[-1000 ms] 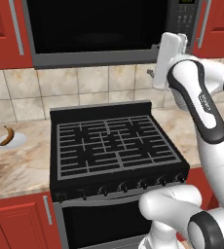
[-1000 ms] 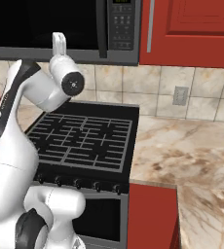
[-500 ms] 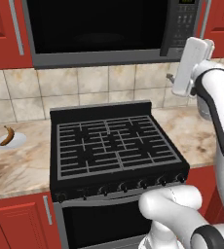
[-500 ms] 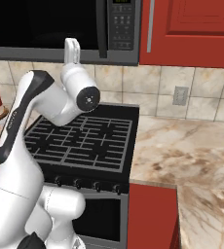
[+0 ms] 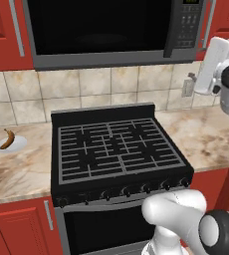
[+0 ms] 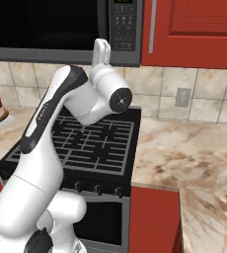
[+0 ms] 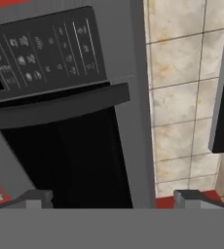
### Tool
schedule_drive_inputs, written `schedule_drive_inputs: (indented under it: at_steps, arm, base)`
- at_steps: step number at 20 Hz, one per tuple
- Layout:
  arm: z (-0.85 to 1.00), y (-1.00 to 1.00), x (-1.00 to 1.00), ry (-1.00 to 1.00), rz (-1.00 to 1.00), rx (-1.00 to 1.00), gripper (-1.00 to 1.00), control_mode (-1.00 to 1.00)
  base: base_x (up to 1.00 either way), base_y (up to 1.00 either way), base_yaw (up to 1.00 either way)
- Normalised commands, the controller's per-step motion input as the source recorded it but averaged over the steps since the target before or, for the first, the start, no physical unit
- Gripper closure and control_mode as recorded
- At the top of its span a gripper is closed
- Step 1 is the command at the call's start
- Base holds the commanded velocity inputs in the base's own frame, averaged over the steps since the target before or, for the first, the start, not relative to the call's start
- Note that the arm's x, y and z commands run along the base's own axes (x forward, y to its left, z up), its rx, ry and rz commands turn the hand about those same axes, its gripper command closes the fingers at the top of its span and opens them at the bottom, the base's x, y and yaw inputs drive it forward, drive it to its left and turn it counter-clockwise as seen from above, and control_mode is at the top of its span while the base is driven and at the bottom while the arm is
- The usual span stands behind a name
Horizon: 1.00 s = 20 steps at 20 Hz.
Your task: Remove the banana from the bowl and place it on the small plate. Then place the bowl with only the shrimp in the microwave, close the door, and press the start button to microwave the shrimp.
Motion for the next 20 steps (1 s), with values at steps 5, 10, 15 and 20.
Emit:
schedule_drive_inputs:
  at_steps: [5,10,15,20]
  arm:
    - [0.00,-0.62,0.14,0.00,0.00,0.03,-1.00,-1.00]
    - [0.00,-0.34,0.22,0.00,0.00,0.02,-1.00,-1.00]
    - [-0.04,0.02,0.28,0.01,0.00,0.00,-1.00,-1.00]
    - [-0.15,0.06,0.19,0.03,0.00,0.00,-1.00,-1.00]
  base:
    - [0.00,0.00,0.00]
    - [0.00,0.00,0.00]
    - [0.00,0.00,0.00]
    - [0.00,0.00,0.00]
